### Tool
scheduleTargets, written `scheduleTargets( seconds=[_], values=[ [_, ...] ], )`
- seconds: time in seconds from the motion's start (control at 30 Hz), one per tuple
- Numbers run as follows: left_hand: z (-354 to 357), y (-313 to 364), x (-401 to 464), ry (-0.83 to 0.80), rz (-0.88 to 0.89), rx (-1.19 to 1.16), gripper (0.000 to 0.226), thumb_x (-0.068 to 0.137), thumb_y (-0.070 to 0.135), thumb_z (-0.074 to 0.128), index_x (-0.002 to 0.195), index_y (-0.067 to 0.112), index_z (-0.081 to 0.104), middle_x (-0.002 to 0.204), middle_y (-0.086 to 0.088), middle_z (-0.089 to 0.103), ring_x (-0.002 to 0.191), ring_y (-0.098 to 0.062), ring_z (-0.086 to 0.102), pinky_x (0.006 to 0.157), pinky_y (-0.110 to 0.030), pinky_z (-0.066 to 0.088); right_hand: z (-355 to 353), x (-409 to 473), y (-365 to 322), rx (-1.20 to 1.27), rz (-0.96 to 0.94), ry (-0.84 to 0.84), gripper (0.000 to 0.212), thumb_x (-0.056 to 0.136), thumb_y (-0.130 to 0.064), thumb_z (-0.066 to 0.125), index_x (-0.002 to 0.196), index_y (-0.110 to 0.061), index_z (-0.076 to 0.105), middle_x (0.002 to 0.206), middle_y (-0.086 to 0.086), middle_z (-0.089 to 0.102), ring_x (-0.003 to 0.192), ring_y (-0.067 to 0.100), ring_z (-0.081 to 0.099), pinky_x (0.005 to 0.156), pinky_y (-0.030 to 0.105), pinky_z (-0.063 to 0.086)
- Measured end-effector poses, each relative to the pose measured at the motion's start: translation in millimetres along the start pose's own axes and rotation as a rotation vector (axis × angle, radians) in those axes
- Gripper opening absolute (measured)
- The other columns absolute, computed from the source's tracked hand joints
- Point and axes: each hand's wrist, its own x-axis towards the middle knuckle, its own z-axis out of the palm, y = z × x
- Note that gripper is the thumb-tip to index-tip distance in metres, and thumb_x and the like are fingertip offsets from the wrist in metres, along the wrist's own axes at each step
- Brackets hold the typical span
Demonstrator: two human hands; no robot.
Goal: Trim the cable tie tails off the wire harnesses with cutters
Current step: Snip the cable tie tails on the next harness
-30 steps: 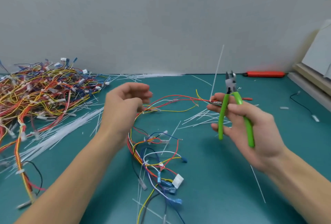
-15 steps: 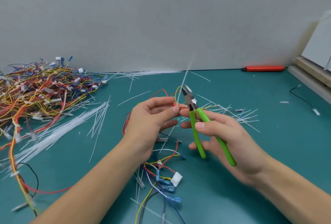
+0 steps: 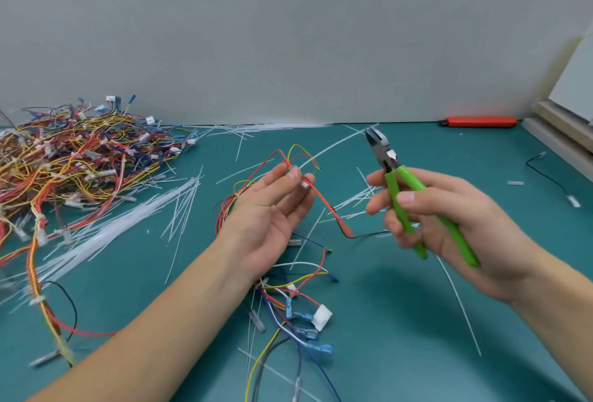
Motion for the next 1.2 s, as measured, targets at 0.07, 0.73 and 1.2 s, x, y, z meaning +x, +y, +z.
scheduleTargets(
  seconds=[0.07, 0.73, 1.2],
  values=[
    [1, -1, 0, -0.003, -0.006, 0.014, 0.031, 0.073, 0.006, 0.078, 0.101, 0.012, 0.067, 0.089, -0.009, 0.074, 0.082, -0.019, 0.076, 0.075, -0.032, 0.062, -2, -1, 2, -0.287, -0.080, 0.091, 0.034, 0.080, -0.028, 0.070, 0.113, -0.031, 0.074, 0.104, 0.001, 0.076, 0.081, 0.013, 0.064, 0.071, 0.026, 0.049],
    [4, -4, -4, -0.087, -0.061, 0.236, 0.055, 0.076, 0.007, 0.073, 0.129, -0.001, 0.062, 0.096, -0.012, 0.074, 0.077, -0.018, 0.073, 0.074, -0.031, 0.061, 23, 2, 32, -0.848, -0.300, 0.139, 0.040, 0.082, -0.034, 0.068, 0.122, -0.037, 0.063, 0.099, -0.032, 0.058, 0.090, 0.008, 0.056, 0.076, 0.007, 0.039],
    [3, -8, -5, -0.143, -0.108, 0.274, 0.048, 0.081, 0.006, 0.068, 0.128, -0.001, 0.061, 0.082, -0.007, 0.072, 0.067, -0.014, 0.070, 0.073, -0.030, 0.061, 22, 4, 31, -0.887, -0.362, 0.079, 0.016, 0.088, -0.027, 0.064, 0.103, -0.024, 0.063, 0.080, -0.008, 0.051, 0.070, 0.020, 0.049, 0.063, 0.030, 0.042]
  ],
)
